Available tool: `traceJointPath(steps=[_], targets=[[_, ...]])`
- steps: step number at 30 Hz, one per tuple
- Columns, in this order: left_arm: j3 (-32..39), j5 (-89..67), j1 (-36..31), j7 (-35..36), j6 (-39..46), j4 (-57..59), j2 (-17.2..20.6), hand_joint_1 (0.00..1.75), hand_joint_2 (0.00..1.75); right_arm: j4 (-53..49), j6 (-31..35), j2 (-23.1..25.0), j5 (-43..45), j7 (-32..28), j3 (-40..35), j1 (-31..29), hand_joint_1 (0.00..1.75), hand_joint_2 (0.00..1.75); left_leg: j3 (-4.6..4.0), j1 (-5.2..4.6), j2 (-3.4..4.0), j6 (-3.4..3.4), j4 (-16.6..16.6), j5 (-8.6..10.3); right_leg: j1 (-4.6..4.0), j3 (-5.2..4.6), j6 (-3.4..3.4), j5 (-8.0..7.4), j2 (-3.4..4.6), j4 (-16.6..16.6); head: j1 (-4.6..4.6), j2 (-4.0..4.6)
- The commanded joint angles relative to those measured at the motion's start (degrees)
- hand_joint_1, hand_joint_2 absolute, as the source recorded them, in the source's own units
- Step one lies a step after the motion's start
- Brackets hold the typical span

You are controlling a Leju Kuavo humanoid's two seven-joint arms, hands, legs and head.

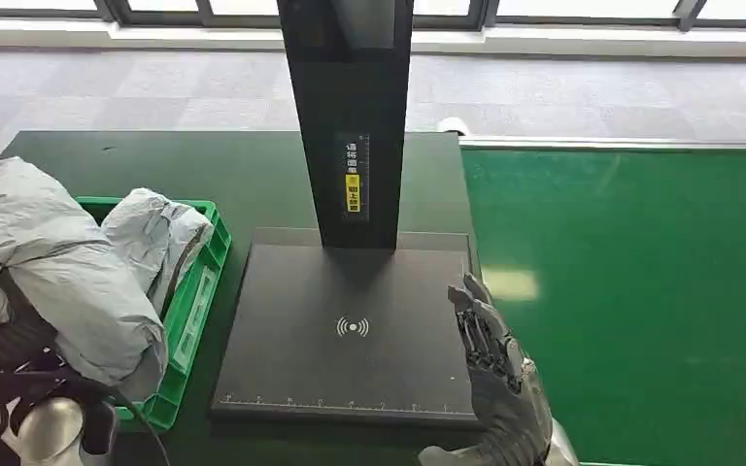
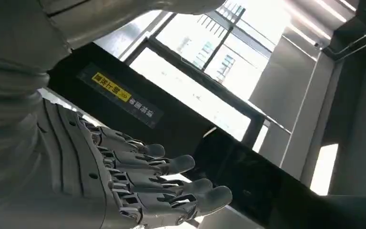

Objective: Moved the parcel from conveyor to table for the left to box.

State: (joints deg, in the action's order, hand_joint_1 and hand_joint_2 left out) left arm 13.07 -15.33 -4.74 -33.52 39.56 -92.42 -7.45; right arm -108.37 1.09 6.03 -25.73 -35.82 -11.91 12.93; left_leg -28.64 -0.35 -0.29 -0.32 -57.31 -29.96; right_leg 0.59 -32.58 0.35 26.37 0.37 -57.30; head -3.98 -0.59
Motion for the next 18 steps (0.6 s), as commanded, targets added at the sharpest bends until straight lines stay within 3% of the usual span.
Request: traceJointPath(steps=[1, 9, 10, 11, 18], targets=[[6.9, -3.1, -11.4, 3.6, -1.9, 23.7, 4.9, 1.75, 1.75, 1.4, -0.8, 0.4, -0.1, -1.5, 3.0, -2.3, 0.0, 1.75, 0.05, 0.04, -0.1, -0.15, 0.2, 0.19, -0.04, 0.09, -0.07, -0.12, -0.15, 0.1, 0.0, 0.0], [7.1, -3.7, -11.3, 3.9, -2.0, 24.5, 4.7, 1.75, 1.75, 1.5, -0.6, 0.4, -0.1, -1.5, 3.0, -1.9, 0.0, 1.75, 0.05, 0.04, -0.04, -0.13, 0.1, 0.14, -0.04, 0.06, -0.08, -0.11, -0.1, 0.1, 0.0, 0.0], [9.0, -6.6, -12.7, 8.3, -3.6, 31.3, 5.5, 1.75, 1.75, 1.8, -0.9, 0.1, -0.1, -1.7, 2.7, -1.6, 0.0, 1.75, 0.04, 0.07, -0.01, -0.13, 0.1, 0.14, -0.06, 0.04, -0.08, -0.12, -0.07, 0.1, 0.0, 0.0], [9.8, -7.0, -14.1, 7.8, -4.4, 35.3, 5.9, 1.75, 1.75, 2.2, -0.9, 0.2, -0.1, -1.8, 2.6, -2.0, 0.0, 1.75, 0.04, 0.09, -0.01, -0.13, 0.1, 0.13, -0.08, 0.04, -0.08, -0.12, -0.07, 0.1, 0.0, 0.0], [10.0, -7.1, -14.3, 7.6, -4.4, 35.6, 5.7, 1.75, 1.75, 2.2, -0.9, 0.1, -0.1, -1.7, 2.6, -2.2, 0.0, 1.75, 0.04, 0.01, 0.01, -0.14, 0.2, 0.16, 0.0, 0.24, -0.11, -0.16, -0.05, 0.2, -0.02, 0.0]])
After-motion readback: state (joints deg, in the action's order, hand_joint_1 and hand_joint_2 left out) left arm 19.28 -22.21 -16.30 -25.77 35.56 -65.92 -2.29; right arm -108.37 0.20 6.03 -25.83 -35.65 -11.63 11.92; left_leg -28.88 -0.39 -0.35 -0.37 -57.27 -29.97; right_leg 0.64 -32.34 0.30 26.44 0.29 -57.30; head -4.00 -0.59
